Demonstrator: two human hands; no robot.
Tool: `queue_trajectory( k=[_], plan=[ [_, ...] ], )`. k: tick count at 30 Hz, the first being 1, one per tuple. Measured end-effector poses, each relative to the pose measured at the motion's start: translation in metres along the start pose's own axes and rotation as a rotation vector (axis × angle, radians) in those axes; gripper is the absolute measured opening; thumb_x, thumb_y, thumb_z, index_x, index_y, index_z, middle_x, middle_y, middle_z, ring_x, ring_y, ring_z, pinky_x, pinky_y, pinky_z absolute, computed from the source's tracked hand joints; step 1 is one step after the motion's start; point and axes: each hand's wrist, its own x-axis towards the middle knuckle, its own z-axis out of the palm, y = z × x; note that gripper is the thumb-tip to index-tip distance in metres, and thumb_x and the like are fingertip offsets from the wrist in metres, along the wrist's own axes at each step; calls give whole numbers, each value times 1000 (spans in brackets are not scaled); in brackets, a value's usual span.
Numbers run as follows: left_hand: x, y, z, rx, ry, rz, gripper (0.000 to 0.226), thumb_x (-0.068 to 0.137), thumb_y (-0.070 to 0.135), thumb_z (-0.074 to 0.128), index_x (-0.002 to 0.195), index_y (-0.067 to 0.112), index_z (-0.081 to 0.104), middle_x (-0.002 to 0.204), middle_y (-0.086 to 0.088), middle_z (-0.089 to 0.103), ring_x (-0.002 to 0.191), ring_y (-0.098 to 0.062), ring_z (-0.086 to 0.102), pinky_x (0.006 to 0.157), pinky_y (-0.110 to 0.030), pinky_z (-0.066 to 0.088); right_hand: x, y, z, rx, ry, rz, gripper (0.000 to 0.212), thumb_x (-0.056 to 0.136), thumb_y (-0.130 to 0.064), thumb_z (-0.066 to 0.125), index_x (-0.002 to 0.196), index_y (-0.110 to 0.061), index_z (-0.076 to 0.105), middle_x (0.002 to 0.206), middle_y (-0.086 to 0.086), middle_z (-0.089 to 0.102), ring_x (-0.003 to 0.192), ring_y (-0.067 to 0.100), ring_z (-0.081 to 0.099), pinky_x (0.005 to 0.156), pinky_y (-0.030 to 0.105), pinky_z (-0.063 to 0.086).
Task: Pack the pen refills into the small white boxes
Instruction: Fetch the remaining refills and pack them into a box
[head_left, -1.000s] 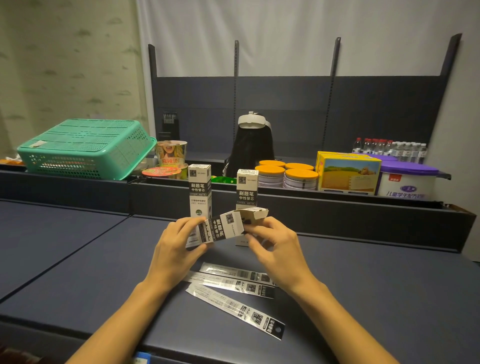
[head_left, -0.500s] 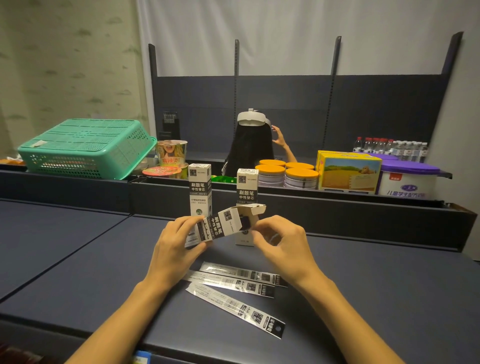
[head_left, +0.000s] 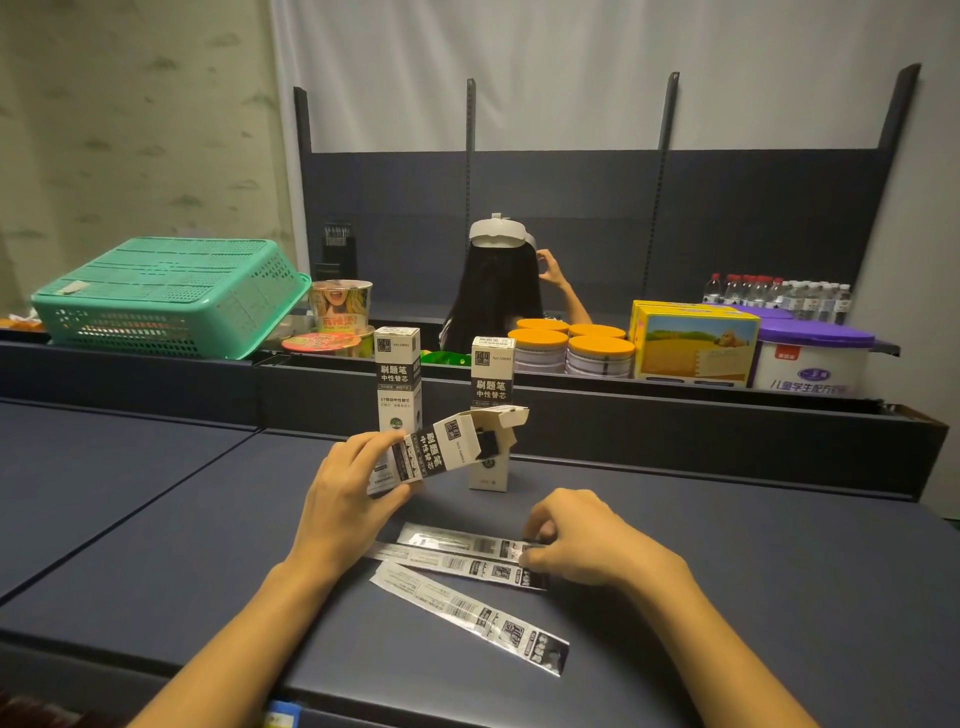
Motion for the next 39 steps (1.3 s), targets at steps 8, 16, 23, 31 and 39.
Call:
queue_trajectory(
  k=[8, 16, 23, 31, 39],
  plan=[
    [0, 2, -2, -5, 0, -10, 66, 67, 14, 85, 125, 14, 56, 118, -10, 60, 105, -26, 55, 83, -40, 52, -2, -2, -3, 93, 9, -25, 14, 82, -31, 72, 85, -25, 59, 88, -7, 61, 79, 10, 59, 64, 21, 46],
    [1, 5, -3, -9, -2, -19, 65, 67, 13, 85, 125, 11, 57, 118, -12, 61, 104, -28, 56, 84, -40, 50, -7, -9, -15, 504, 191, -190, 10, 82, -20, 75, 82, -13, 68, 76, 2, 70, 67, 10, 64, 62, 21, 52],
    [1, 4, -4, -26, 3, -25, 64, 67, 12, 85, 125, 14, 57, 118, -8, 61, 104, -25, 55, 86, -39, 49, -16, -16, -30, 1042, 486, -302, 9, 87, -1, 66, 91, 7, 63, 75, 11, 72, 57, 21, 66, 52, 28, 54],
    [2, 2, -3, -32, 5, -40, 64, 67, 13, 85, 125, 13, 57, 118, -9, 61, 104, -25, 55, 86, -38, 49, -21, -8, -46, 1337, 842, -211, 6, 91, -7, 61, 86, -11, 61, 68, -1, 70, 52, 9, 62, 51, 24, 54],
    [1, 3, -3, -36, 6, -38, 64, 67, 12, 85, 125, 12, 57, 118, -11, 61, 104, -27, 56, 85, -38, 49, -23, -12, -44, 1299, 938, -237, 8, 90, -9, 62, 84, -12, 61, 69, 1, 70, 57, 14, 66, 54, 27, 56]
  ],
)
